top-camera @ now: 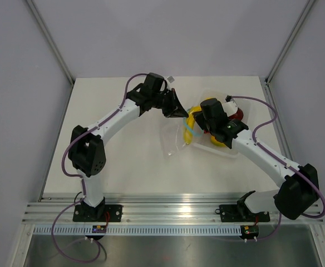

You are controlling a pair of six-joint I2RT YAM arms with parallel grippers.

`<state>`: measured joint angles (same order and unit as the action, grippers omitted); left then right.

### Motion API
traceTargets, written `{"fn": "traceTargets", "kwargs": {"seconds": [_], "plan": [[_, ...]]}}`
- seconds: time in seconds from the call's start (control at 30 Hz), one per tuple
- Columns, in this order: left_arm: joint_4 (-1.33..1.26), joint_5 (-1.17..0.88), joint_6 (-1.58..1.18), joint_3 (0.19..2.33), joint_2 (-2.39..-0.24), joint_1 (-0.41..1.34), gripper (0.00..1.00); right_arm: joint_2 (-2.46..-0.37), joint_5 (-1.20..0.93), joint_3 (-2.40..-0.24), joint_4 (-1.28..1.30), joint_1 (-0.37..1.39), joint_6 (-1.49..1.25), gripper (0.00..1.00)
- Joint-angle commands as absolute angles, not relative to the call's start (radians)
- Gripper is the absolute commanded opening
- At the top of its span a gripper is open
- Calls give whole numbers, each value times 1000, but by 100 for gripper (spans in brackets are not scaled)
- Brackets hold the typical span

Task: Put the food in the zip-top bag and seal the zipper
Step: Place the fake fruit in the zipper food storage bag.

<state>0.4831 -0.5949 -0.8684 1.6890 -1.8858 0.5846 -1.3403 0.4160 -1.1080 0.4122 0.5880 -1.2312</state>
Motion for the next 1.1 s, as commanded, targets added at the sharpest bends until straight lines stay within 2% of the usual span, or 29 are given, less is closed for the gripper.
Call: {"fn": "traceTargets", "kwargs": {"seconds": [0.0,0.27,0.53,0.83,1.07], "plan": [[368,-680,-946,1683,-1850,583,0,-1307,408,-1118,301,595,-1246,0],[359,-701,-934,1703,-1839,549,0,-1266,417,-1167,267,592,-1171,0],[385,-772,-858,1807,-1905,549,0,-1336,262,-1138,230,592,-1127,0],[387,-821,-798,1786,-1904,549,0,-1356,213,-1129,261,592,-1076,0],[408,-879,-743,1842,-1979,548,0,-1257,216,-1106,281,592,-999,0]]}}
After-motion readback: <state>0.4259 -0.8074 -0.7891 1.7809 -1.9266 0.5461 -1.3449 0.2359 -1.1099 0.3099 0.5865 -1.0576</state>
